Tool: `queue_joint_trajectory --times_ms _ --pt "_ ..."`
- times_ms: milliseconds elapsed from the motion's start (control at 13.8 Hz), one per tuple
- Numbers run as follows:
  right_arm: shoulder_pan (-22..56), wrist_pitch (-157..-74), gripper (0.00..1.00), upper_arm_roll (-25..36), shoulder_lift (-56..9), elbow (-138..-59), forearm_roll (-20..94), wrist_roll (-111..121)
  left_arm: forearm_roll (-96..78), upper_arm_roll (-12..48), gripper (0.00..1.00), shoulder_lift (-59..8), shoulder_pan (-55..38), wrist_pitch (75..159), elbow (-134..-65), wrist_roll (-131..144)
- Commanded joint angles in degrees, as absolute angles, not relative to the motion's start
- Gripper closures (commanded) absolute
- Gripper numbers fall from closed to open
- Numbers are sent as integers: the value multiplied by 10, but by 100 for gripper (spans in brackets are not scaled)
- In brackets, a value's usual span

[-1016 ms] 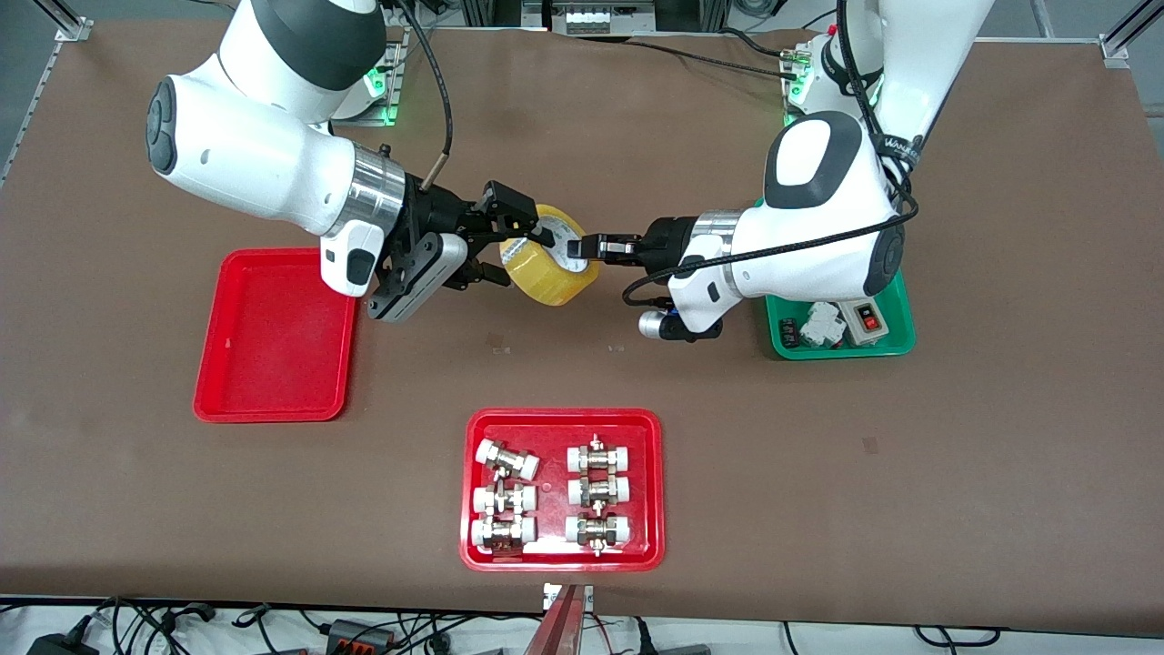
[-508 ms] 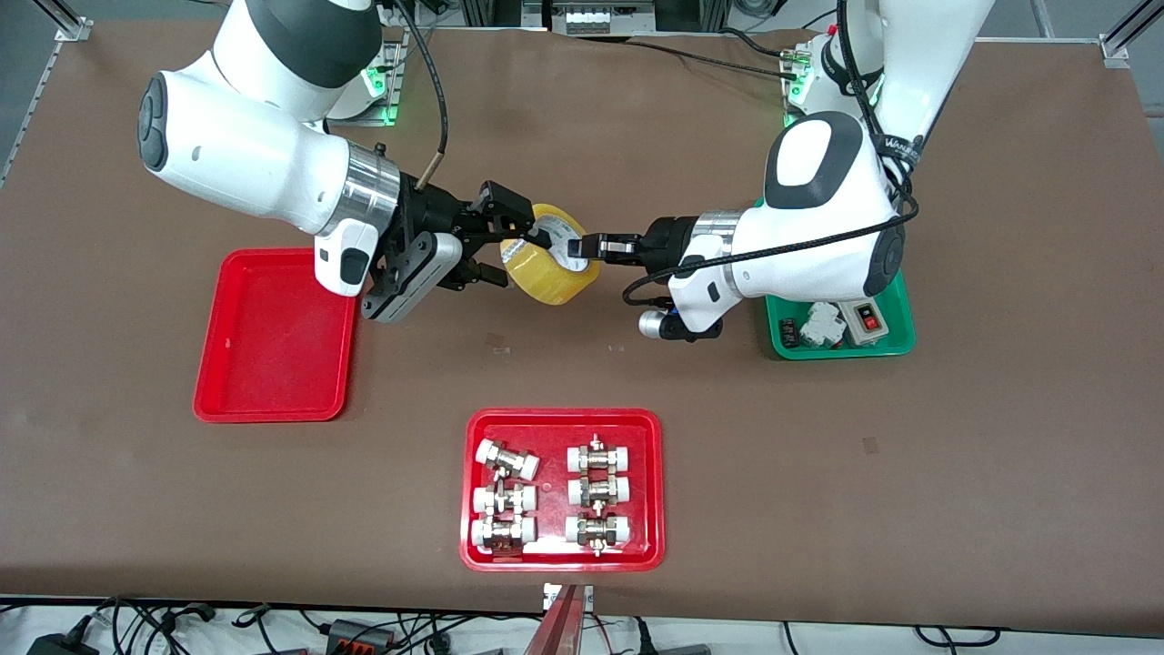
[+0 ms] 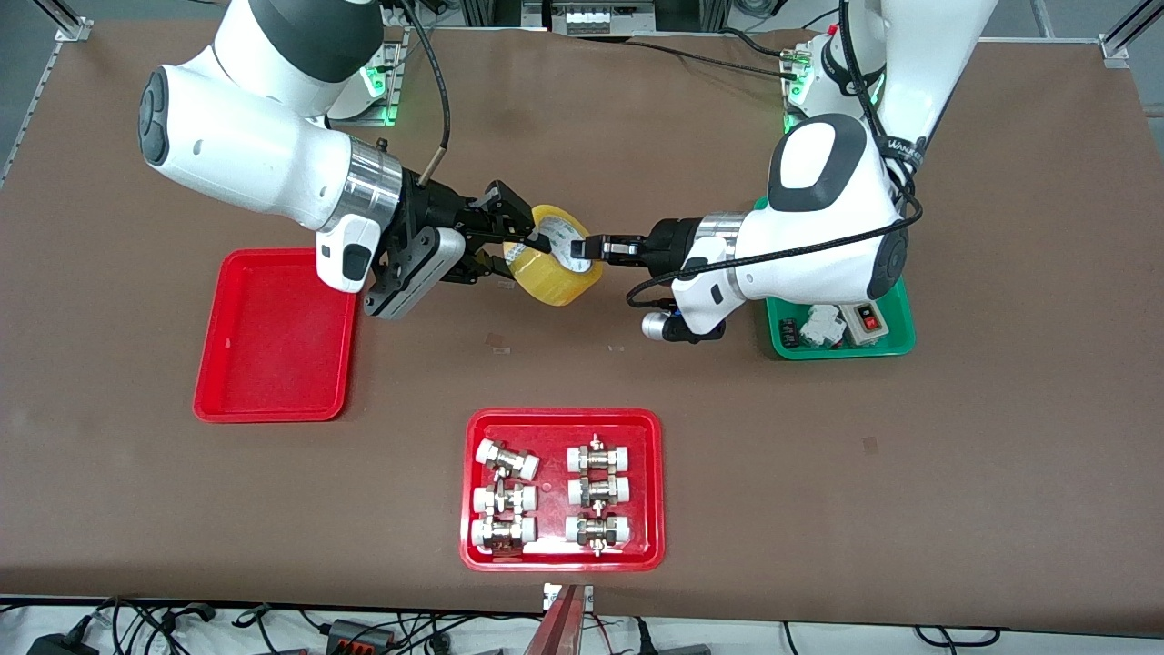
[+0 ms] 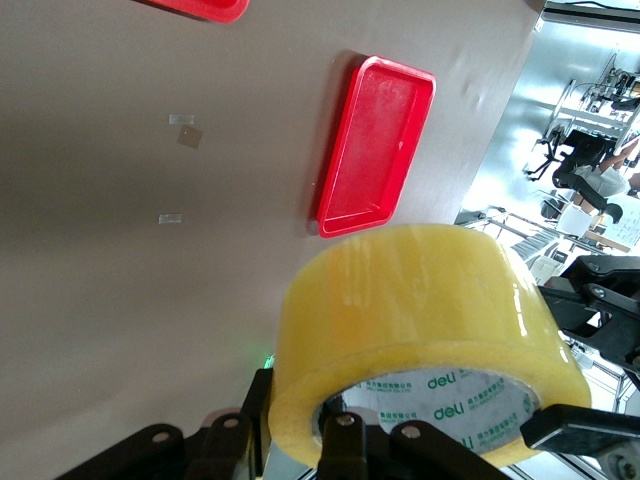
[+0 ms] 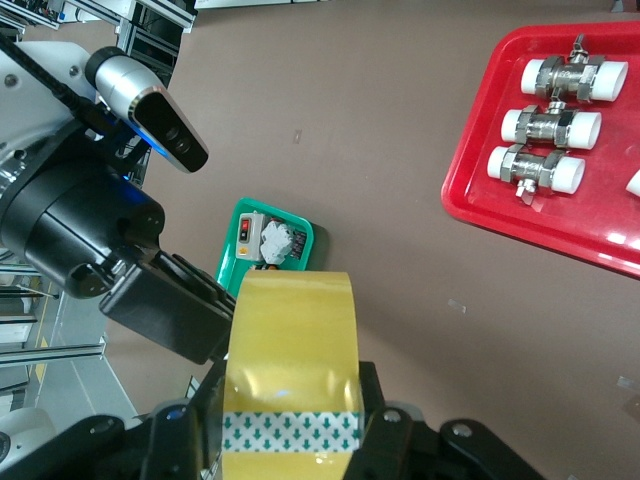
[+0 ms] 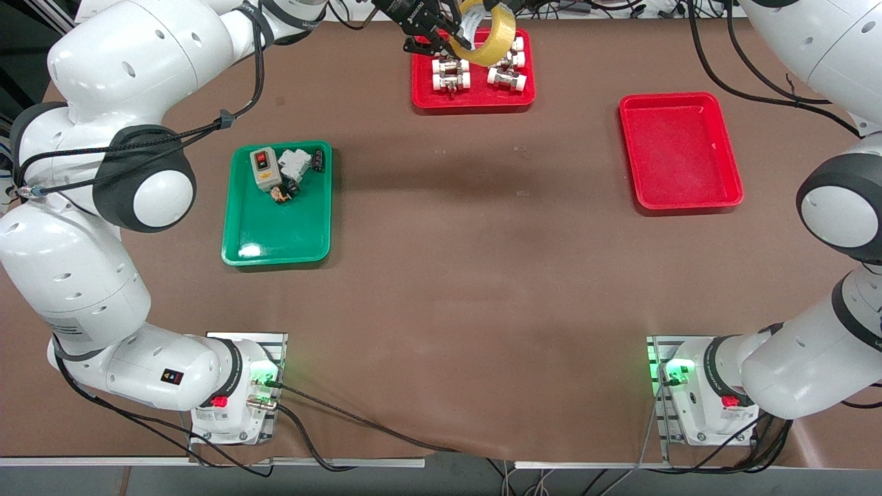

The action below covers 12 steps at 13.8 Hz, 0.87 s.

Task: Left arm passes tape to right arm into tray
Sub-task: 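Close the right gripper on the tape held by the left gripper, then open the left gripper and withdraw it while the right gripper carries tape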

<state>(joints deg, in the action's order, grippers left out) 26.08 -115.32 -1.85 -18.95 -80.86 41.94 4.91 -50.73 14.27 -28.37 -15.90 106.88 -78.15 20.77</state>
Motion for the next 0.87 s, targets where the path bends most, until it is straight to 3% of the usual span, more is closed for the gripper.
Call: queue_joint_trajectory --times_ms 0,73,145,218,290,435,798 --pt "265 -1146 62 -13 -190 -802 412 46 -518 143 100 -280 -155 1052 -770 196" --pt "265 -1146 62 -13 -190 -802 412 46 -518 143 98 -281 -155 1052 -770 199" --pt "265 -1146 62 -13 -190 -802 412 46 -518 143 68 -280 -154 1050 -770 205" --pt "265 -1146 62 -13 -190 -802 412 46 -519 142 8 -278 -154 1038 -770 205" --pt "265 -1146 62 -13 -190 -802 412 46 -519 141 0 -275 -150 1030 -770 206" --pt "265 -1146 62 -13 -190 -802 402 47 -519 142 0 -272 -124 993 -770 207" --pt "226 -1140 63 -10 -196 -813 362 52 -441 141 0 -235 4 799 -762 194"
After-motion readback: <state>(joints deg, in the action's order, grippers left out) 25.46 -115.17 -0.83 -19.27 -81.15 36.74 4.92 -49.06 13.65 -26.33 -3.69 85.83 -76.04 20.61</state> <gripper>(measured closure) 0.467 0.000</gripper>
